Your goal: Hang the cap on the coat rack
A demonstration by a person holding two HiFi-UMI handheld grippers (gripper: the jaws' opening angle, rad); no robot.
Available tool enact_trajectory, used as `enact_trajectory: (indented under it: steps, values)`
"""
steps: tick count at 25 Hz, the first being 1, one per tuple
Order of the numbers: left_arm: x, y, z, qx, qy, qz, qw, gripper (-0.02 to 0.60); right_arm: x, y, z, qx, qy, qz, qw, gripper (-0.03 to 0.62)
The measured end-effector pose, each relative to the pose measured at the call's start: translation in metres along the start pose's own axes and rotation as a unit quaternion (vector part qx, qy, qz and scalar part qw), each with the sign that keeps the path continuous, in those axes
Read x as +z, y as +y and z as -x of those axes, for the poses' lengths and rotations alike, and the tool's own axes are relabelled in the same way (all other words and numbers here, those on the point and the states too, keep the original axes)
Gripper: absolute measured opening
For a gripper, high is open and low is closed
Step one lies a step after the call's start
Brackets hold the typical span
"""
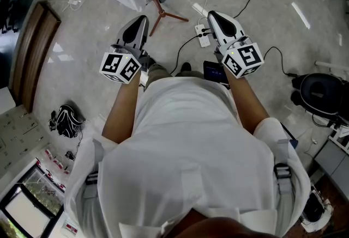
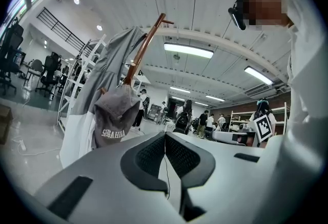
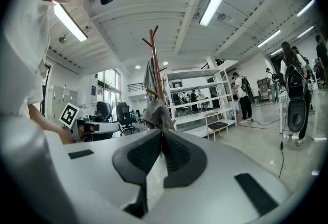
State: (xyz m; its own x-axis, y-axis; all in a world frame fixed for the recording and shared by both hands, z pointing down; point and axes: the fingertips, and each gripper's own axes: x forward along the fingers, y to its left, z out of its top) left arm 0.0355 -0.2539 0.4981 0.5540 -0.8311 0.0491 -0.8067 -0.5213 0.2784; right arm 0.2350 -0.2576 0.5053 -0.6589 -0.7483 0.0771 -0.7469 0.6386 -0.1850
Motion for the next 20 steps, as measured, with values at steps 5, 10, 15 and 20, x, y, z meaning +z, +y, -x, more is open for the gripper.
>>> enact_trajectory:
  steps: [5, 10, 15, 20]
  values:
    - [-0.001, -0.003, -0.004, -0.005, 0.005, 0.004, 1.0, 0.017, 0.002, -0.002, 0.0, 0.0, 0.0, 0.0, 1.0, 0.025]
    - [-0.009, 0.001, -0.006, -0.005, 0.01, 0.015, 0.9998, 0.017, -0.001, -0.007, -0.001, -0.004, 0.0, -0.009, 1.0, 0.025]
    - [-0.016, 0.007, -0.013, -0.009, 0.013, 0.026, 0.9995, 0.017, -0.006, -0.015, 0.0, -0.016, 0.001, -0.014, 1.0, 0.025]
    - [-0.019, 0.008, -0.018, -0.018, 0.015, 0.034, 0.9992, 0.017, -0.009, -0.021, 0.0, -0.026, 0.002, -0.029, 0.999, 0.025]
